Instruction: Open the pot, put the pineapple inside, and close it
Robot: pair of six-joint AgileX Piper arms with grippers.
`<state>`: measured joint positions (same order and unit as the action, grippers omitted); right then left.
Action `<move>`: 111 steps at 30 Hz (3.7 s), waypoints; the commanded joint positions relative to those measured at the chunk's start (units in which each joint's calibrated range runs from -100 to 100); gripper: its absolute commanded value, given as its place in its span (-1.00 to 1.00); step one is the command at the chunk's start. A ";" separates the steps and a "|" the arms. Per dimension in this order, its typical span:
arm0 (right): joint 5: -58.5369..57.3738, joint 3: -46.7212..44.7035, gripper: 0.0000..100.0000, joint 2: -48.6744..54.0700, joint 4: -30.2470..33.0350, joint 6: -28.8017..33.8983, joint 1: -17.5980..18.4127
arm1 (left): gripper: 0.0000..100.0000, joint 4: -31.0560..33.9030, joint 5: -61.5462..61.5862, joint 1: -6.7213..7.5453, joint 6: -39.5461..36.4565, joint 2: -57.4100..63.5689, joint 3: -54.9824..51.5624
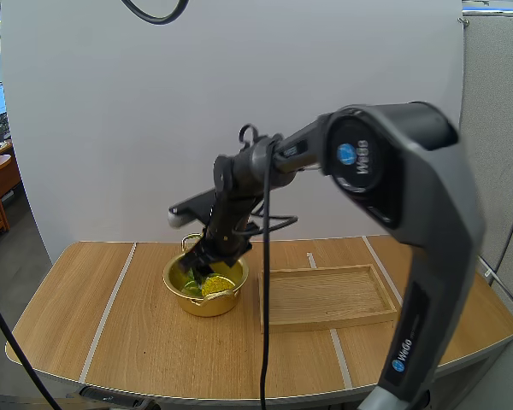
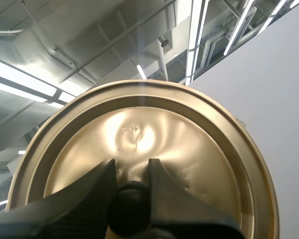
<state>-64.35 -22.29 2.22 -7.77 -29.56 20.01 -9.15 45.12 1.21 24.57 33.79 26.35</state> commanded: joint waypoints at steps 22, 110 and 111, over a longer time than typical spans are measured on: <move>-31.43 -1.15 1.00 44.54 0.11 3.09 0.05 | -1.00 0.45 -1.99 -0.01 -0.49 0.44 0.43; -35.65 -29.30 -1.00 89.90 1.23 6.86 -11.50 | -1.00 0.01 44.52 -0.01 -0.99 0.49 0.15; -35.65 -29.30 -1.00 89.90 1.23 6.86 -11.50 | -1.00 0.01 47.14 -0.01 -0.99 0.19 0.02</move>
<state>-100.00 -51.33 91.64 -6.85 -22.32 8.69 -9.15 83.77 1.21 24.05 34.72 26.50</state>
